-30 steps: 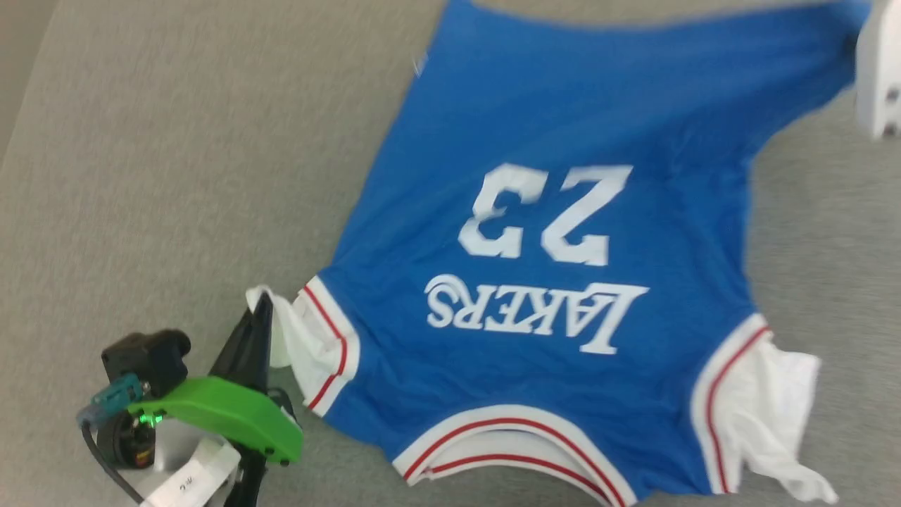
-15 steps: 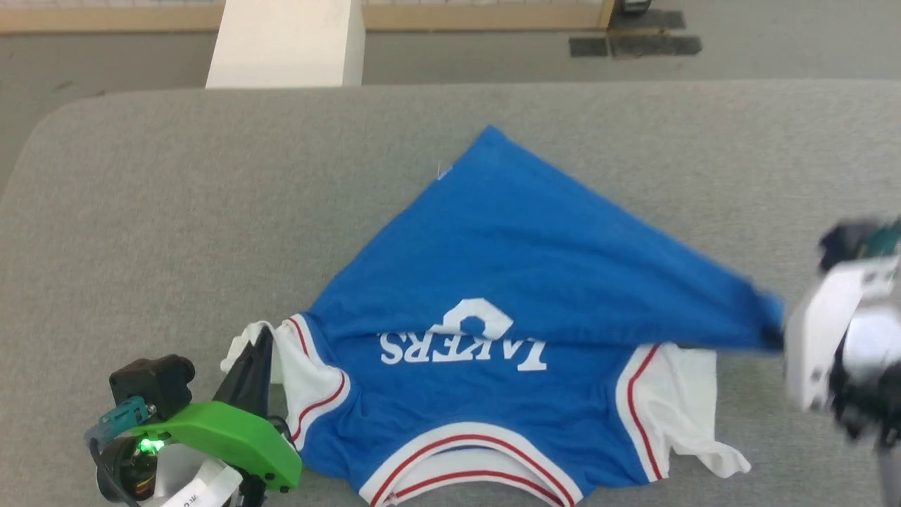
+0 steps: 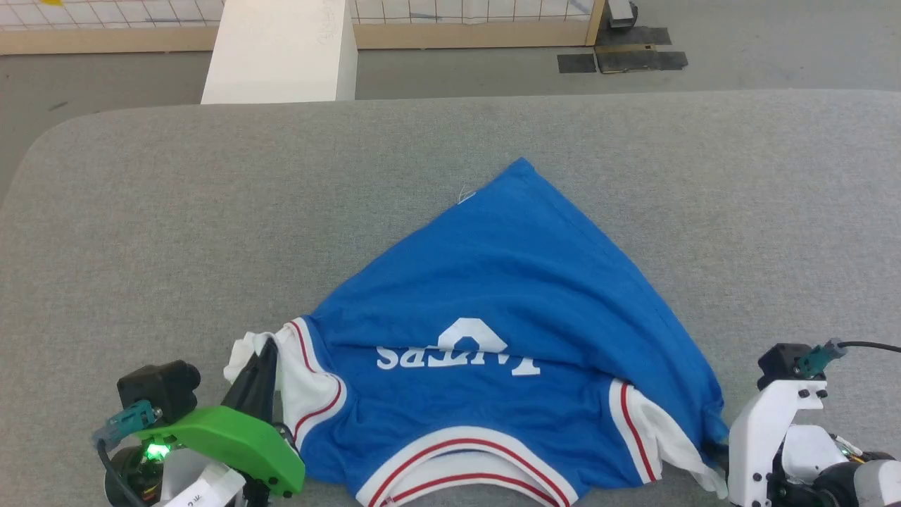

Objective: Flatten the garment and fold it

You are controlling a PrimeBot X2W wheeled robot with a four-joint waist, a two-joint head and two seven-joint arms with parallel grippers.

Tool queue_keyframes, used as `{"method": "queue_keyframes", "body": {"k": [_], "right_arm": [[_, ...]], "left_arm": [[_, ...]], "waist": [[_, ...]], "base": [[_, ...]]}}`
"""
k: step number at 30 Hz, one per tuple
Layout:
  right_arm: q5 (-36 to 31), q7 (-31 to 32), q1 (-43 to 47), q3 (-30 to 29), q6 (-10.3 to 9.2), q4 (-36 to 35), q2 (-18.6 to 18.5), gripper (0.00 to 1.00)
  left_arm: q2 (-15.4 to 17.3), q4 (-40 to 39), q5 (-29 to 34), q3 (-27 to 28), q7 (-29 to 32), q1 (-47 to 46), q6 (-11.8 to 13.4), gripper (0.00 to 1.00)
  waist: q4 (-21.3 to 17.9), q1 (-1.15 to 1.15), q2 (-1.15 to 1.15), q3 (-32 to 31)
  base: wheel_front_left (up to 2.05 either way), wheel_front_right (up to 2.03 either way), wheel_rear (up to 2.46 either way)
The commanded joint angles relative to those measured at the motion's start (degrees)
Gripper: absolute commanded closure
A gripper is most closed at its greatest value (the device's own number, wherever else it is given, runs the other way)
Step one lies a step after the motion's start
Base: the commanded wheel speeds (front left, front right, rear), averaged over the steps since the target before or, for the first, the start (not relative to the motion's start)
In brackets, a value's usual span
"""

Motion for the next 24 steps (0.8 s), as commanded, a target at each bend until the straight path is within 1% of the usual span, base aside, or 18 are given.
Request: {"method": "queue_keyframes", "body": {"k": [1, 4, 7, 9, 13, 17, 20, 24], "right_arm": [[0.19, -1.82, 0.28, -0.04, -0.08, -0.06, 0.58, 0.0], [1.31, -6.39, -1.09, -1.13, -0.08, -2.49, 0.43, 0.0], [2.58, -12.87, -2.99, -3.63, -0.08, -5.37, 0.82, 0.0], [3.2, -17.03, -4.21, -4.21, -0.08, -7.37, 0.71, 0.0], [4.18, -26.49, -6.69, -3.5, -0.08, -9.85, -0.51, 0.0], [4.53, -33.93, -8.54, -1.11, -0.08, -9.31, -2.69, 0.0], [4.56, -37.33, -10.57, 0.72, -0.08, -7.8, -3.74, 0.0], [4.09, -38.25, -15.47, 3.5, -0.08, -4.79, -4.68, 0.0]], "left_arm": [[-0.11, 0.13, -0.26, 0.08, -0.08, 0.41, -0.14, 1.0], [0.04, 0.2, -0.29, 0.17, -0.12, 0.62, -0.02, 1.0], [0.25, 0.02, -0.25, 0.31, -0.25, 0.96, 0.14, 1.0], [0.31, -0.06, -0.26, 0.31, -0.29, 1.12, 0.18, 1.0], [0.31, -0.22, -0.38, 0.37, -0.42, 1.33, 0.32, 1.0], [0.35, -0.4, -0.31, 0.32, -0.57, 1.12, 0.31, 1.0], [0.43, -0.62, -0.23, 0.37, -0.78, 0.75, 0.21, 1.0], [0.33, -0.99, -0.01, 0.09, -0.98, -0.31, -0.11, 1.0]], "waist": [[-0.15, 0.01, 0.0, -0.26], [-0.32, 0.01, 0.0, -0.74], [-0.61, 0.01, 0.0, -1.21], [-0.69, 0.01, 0.0, -1.42], [-0.68, 0.01, 0.0, -1.54], [-0.16, 0.01, 0.0, -1.13], [0.52, 0.01, 0.0, -0.15], [1.95, 0.01, 0.0, 2.17]], "base": [[0.0, 0.0, 0.0], [0.0, 0.0, 0.0], [0.0, 0.0, 0.0], [0.0, 0.0, 0.0], [0.0, 0.0, 0.0], [0.0, 0.0, 0.0], [0.0, 0.0, 0.0], [0.0, 0.0, 0.0]]}}
